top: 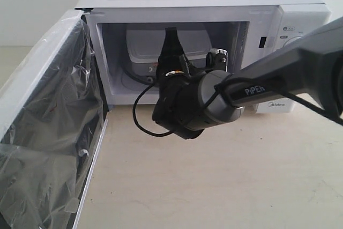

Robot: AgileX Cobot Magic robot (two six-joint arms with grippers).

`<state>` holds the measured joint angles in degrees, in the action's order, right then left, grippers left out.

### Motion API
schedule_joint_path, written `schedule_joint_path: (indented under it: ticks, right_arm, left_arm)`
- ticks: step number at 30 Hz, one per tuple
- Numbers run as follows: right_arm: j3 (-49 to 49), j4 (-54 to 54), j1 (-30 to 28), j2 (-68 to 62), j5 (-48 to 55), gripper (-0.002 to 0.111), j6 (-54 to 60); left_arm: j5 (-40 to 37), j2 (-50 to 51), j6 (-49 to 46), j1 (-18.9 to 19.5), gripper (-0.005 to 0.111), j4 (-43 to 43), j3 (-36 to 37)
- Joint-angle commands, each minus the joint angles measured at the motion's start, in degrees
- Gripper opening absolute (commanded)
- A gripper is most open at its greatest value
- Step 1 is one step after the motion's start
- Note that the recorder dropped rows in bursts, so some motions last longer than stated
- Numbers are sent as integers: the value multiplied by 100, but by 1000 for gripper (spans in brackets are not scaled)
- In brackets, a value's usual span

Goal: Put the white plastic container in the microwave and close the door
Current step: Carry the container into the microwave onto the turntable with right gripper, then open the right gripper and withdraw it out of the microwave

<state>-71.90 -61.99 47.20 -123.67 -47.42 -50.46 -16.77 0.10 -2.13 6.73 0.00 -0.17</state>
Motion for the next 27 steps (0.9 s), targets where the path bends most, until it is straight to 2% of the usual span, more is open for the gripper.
schedule_joint_path:
  ticks: [1,16,18,24,27]
  right_arm:
    - [-132,77,-67,18,-105,0,-22]
    - [-210,-118,-91,-44,-72,1,217]
    - [-210,-118,-91,-44,-72,7,262]
    - [-210,-95,-91,-44,-72,43,273]
    - [-210,-74,-91,-44,-72,46,258]
  left_arm:
    - [24,-10,42,6,4,-53,17]
    - [24,-10,42,6,4,-53,17]
    - [24,-10,42,6,4,-53,17]
    - [24,-10,42,6,4,-53,17]
    - [24,-10,42,6,4,-53,17]
